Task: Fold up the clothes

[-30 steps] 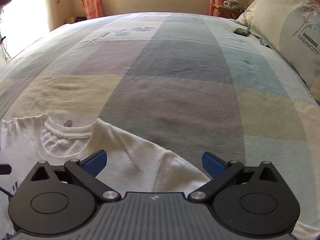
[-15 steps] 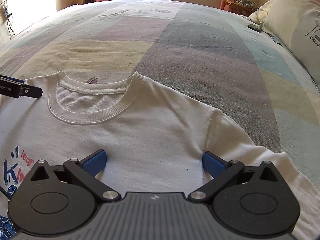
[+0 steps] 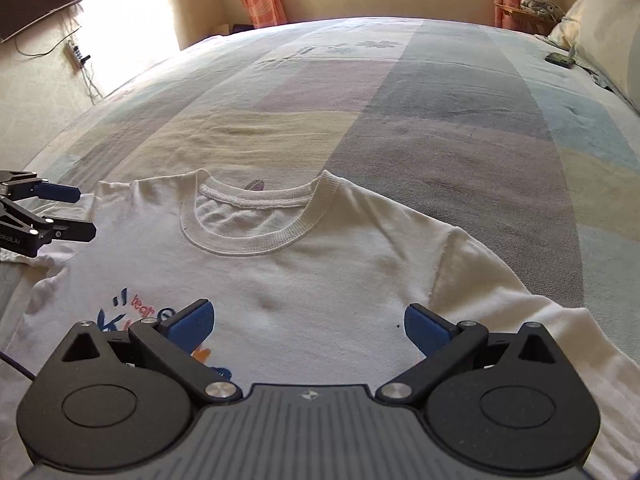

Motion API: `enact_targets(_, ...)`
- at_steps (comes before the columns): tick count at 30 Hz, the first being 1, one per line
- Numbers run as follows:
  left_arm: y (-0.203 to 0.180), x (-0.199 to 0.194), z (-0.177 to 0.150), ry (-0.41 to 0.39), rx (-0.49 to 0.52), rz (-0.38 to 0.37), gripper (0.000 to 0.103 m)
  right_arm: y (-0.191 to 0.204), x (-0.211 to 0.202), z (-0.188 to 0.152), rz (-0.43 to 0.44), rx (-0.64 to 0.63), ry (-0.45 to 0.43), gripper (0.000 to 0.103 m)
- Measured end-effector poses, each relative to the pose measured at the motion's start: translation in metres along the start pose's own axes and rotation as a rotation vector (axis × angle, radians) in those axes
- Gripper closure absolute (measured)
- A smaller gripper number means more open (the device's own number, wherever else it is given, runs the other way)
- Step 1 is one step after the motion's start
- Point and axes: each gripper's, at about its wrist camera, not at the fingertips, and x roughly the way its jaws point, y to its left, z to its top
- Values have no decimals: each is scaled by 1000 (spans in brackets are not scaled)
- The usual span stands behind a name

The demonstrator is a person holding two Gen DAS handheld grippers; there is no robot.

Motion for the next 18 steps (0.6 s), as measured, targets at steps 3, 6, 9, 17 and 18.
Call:
enact_targets(3, -38, -21, -24, 24, 166, -39, 14, 26, -27, -21, 64, -216, -13, 0)
enact_targets(6, -73, -28, -48, 40, 311, -136, 13, 53, -40, -50, 182, -364, 44, 0)
enact_targets(9, -92, -19, -66, 68, 348, -217, 14, 70, -36, -69, 229, -374, 82, 0)
enact_targets(17, -61, -23, -107, 88, 251, -268, 5, 65, -31, -100, 184, -432, 90, 0)
enact_targets(18, -58, -26, -112, 97, 262, -265, 4, 64, -32, -100, 182, -433, 97, 0)
